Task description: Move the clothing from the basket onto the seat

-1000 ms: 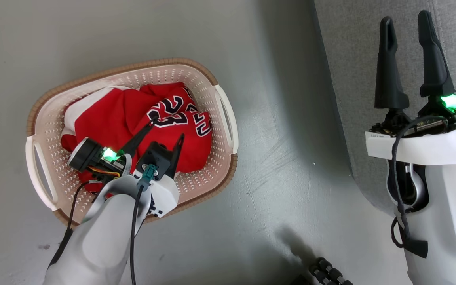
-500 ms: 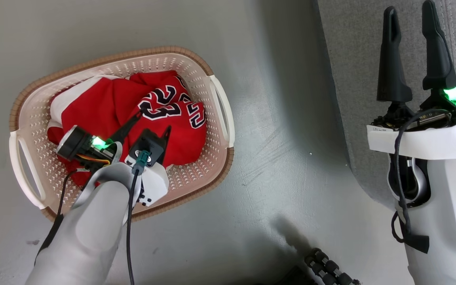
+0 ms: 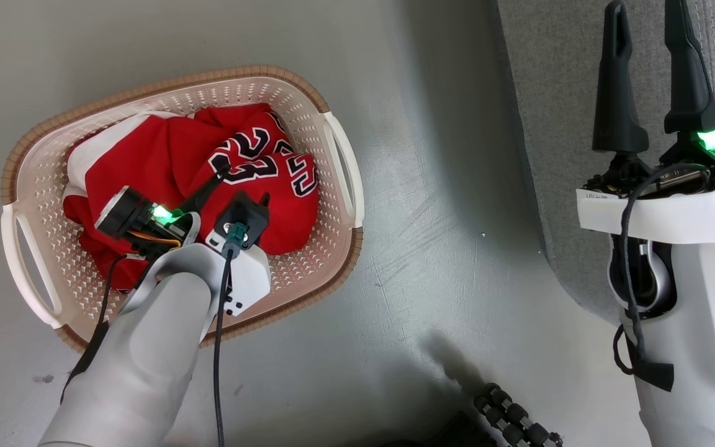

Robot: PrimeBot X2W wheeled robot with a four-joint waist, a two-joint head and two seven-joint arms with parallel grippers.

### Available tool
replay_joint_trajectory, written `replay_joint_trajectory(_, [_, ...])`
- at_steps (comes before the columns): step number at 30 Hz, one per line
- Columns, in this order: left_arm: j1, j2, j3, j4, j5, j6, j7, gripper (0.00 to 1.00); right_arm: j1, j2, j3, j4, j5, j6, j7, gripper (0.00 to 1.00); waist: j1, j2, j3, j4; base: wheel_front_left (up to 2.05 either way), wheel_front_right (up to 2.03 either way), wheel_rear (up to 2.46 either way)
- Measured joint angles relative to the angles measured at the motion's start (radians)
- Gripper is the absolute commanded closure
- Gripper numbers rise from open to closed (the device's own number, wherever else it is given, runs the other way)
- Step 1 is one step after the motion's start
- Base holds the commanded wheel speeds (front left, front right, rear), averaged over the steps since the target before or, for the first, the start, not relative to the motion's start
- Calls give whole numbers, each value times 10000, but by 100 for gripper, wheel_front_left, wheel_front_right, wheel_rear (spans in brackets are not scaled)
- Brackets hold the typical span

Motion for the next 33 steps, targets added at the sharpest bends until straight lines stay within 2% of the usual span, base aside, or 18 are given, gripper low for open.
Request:
replay_joint_trajectory(4, [-87,-19,-82,276,63,-8,109,18,-8,0,59,15,21,0,0,0,0,0,-6,-4,0,0,0])
replay_joint_trajectory(7, [-87,-27,-117,487,127,-6,171,38,-11,0,67,27,77,0,0,0,0,0,-20,-9,0,0,0])
replay_joint_trajectory(10, [-97,-36,-151,656,163,2,255,74,-12,0,65,40,77,0,0,0,0,0,-34,-14,0,0,0])
replay_joint_trajectory(11, [-105,-36,-153,704,163,4,255,100,-13,0,59,44,77,0,0,0,0,0,-41,-16,0,0,0])
replay_joint_trajectory(33, [-352,-188,244,144,-359,416,-376,100,-25,-2,-109,194,65,0,0,0,0,0,-292,386,0,0,0])
